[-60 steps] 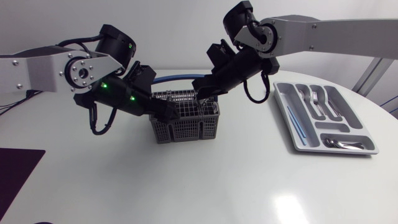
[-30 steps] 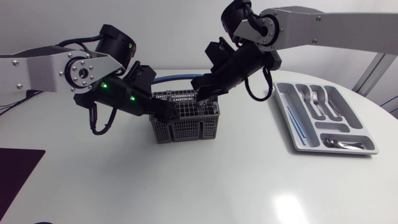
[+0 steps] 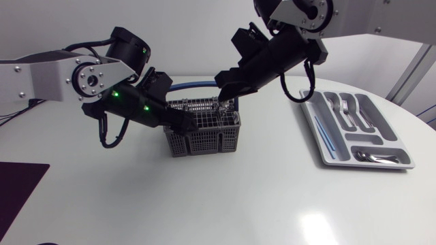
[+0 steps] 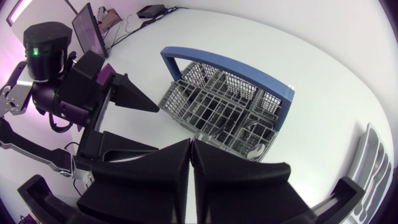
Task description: Unload the cutlery basket into the drawer organizer.
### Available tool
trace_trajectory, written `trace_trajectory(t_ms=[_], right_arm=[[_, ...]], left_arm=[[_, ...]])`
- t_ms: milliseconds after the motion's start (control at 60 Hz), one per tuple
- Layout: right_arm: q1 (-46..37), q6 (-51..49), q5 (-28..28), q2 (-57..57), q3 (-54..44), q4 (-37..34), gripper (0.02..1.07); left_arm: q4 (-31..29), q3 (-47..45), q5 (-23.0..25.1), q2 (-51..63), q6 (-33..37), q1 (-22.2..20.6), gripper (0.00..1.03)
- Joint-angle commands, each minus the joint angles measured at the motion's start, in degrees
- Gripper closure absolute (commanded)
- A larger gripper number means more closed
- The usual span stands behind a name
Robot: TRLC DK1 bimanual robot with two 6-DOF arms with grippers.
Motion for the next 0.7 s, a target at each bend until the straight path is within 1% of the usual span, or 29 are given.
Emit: trace_trajectory(t_ms=[0,250,433,583,683], right_arm=[[0.54,-0.49,-0.59,-2.24,0.39,-0.97,1.01],[-0.17,-0.93,-3.14,-7.86,-3.3,-1.58,1.01],[-3.95,-2.43,-3.23,-13.84,-8.49,-3.25,1.01],[-8.52,-4.36,0.55,-18.41,-13.06,-5.63,1.01],[-11.59,-5.94,4.86,-21.66,-17.02,-6.86,1.01]], left_arm=[[0.04,-0.94,0.54,0.63,1.38,-0.51,0.06],[0.04,-0.76,0.54,0.54,1.11,-0.87,0.06],[0.04,-0.23,0.54,0.36,0.32,-2.36,0.06],[0.04,0.47,0.54,0.45,-0.47,-3.85,0.06],[0.04,1.08,0.54,0.98,-1.17,-5.08,0.06]])
